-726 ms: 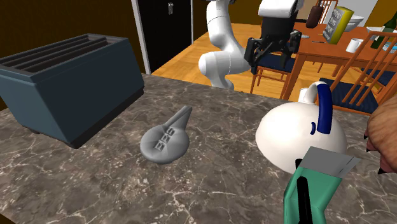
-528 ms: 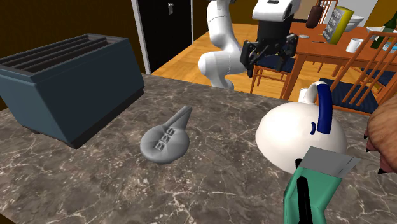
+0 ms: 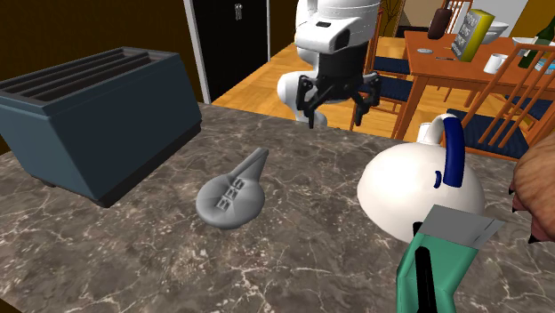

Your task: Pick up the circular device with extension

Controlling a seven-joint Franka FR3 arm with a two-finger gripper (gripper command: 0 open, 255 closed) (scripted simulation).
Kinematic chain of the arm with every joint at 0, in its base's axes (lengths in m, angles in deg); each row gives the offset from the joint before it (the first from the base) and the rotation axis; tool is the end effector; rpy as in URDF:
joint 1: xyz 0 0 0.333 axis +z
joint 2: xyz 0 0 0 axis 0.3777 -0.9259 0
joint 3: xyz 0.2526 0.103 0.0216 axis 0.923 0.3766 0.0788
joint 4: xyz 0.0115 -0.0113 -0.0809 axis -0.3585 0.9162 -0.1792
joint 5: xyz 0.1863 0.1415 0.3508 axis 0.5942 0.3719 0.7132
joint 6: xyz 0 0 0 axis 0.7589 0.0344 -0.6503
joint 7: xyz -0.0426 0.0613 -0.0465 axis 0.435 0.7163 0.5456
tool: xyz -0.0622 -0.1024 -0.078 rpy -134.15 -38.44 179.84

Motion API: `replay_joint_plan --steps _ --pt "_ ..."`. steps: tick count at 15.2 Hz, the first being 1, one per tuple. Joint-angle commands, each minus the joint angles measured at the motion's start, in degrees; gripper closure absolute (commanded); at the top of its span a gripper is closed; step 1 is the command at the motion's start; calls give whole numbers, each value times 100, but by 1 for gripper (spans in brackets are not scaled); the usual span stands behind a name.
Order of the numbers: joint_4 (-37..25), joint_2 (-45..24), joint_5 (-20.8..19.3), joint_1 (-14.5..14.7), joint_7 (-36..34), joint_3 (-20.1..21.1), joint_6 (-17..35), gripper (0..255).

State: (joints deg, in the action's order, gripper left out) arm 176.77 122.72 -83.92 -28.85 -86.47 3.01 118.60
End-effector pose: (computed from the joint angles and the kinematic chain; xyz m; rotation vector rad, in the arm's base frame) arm 0.3893 -0.1006 0.4778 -3.0593 0.3152 0.0756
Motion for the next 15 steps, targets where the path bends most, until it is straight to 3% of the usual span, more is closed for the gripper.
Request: replay_joint_plan --steps 1,13,15 --pt "1 -193 -122 -162 -36 -148 243 0" --pt "-418 -1339 -617 -1025 -261 -1049 1290 0" --pt "-367 -1382 -628 -1048 -266 -1083 1395 0"
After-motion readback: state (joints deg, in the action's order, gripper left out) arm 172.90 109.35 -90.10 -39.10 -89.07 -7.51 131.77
